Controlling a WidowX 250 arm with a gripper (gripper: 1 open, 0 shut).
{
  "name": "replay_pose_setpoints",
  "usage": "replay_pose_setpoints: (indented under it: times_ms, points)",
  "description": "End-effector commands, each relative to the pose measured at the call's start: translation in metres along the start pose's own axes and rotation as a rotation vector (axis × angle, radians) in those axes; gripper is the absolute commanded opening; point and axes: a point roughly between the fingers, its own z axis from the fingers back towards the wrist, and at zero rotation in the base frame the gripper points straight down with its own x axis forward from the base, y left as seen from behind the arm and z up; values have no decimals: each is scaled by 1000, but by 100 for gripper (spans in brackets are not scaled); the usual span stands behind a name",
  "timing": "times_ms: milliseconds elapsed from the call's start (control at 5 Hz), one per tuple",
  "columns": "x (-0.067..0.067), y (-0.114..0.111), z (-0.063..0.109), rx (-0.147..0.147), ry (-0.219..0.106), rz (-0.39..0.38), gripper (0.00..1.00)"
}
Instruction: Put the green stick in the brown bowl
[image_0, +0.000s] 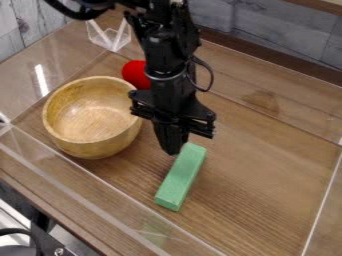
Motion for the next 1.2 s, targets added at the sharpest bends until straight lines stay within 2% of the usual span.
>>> replay_pose_setpoints:
  times_ms: [0, 200, 400, 800, 1000]
  points:
    - [14, -8, 6, 1, -46, 6, 0]
    - [10, -15, -11, 4, -37, 12, 0]
    - [10, -16, -9, -8, -41, 35, 0]
    - [25, -15, -4, -10, -36, 100, 0]
    - [24, -12, 8, -10, -37, 176, 0]
